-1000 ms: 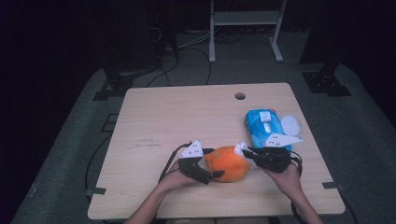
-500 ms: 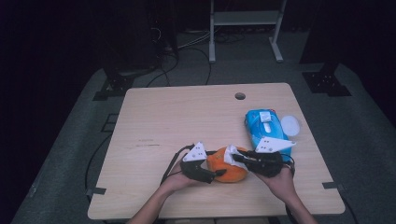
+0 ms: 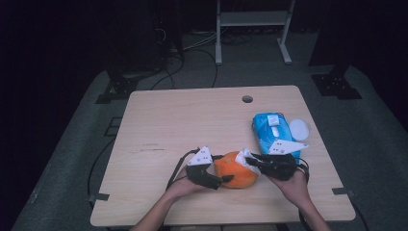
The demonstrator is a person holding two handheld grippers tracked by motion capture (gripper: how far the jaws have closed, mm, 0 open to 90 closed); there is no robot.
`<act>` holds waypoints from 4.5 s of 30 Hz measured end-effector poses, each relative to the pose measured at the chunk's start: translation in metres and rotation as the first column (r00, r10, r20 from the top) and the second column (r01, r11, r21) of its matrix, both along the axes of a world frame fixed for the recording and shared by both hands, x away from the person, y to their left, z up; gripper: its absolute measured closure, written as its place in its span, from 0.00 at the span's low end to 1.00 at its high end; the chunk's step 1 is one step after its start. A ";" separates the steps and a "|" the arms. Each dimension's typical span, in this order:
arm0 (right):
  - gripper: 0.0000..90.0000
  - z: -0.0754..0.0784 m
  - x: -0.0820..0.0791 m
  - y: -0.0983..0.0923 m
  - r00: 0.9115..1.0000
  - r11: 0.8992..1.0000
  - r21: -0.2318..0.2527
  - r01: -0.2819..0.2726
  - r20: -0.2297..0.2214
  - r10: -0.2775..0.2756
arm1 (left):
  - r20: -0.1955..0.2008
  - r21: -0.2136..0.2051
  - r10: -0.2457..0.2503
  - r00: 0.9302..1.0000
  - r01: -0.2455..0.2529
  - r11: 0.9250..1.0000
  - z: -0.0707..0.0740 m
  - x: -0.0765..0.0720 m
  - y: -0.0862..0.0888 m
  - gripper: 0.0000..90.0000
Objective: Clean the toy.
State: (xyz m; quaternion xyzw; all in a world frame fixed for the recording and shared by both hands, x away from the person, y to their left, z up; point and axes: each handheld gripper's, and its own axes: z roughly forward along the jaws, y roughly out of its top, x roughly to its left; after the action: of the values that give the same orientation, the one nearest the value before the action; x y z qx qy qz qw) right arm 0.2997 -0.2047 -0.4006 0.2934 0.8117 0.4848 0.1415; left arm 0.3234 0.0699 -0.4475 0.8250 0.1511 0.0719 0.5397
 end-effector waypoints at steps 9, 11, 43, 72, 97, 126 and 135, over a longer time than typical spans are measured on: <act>0.89 0.011 -0.004 0.002 1.000 0.996 0.084 -0.015 0.026 0.013 | 0.070 -0.006 0.011 0.997 -0.010 1.000 0.044 -0.013 0.011 0.43; 0.89 0.009 -0.003 0.004 1.000 0.995 0.095 -0.022 0.012 0.021 | 0.076 0.010 0.009 0.997 -0.010 1.000 0.047 -0.013 0.013 0.43; 0.89 -0.006 -0.004 0.023 0.998 0.998 0.002 -0.064 -0.023 0.064 | -0.065 0.020 -0.031 0.997 0.032 0.999 0.024 0.003 0.011 0.10; 0.89 -0.008 0.008 -0.010 0.996 0.995 0.083 0.053 -0.071 -0.047 | -0.009 -0.060 -0.077 0.997 0.076 0.995 0.043 -0.006 0.020 0.36; 0.89 0.008 -0.010 0.020 0.992 0.989 0.076 -0.123 0.050 0.120 | -0.043 0.010 -0.004 0.999 0.004 1.000 0.022 -0.003 0.007 0.37; 0.89 0.008 -0.002 0.008 0.998 0.998 0.044 -0.048 0.052 0.046 | 0.007 0.039 -0.032 0.999 0.032 0.999 0.022 -0.009 0.001 0.41; 0.89 0.007 0.001 -0.002 1.000 0.999 0.021 -0.027 0.010 0.027 | -0.017 0.016 -0.085 0.996 0.085 0.996 0.021 -0.006 0.003 0.24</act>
State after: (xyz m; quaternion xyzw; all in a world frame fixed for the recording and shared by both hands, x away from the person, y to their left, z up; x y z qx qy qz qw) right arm 0.3008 -0.2066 -0.3935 0.2817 0.8097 0.4967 0.1356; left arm 0.3170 0.0732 -0.4261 0.8357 0.1197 0.0431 0.5342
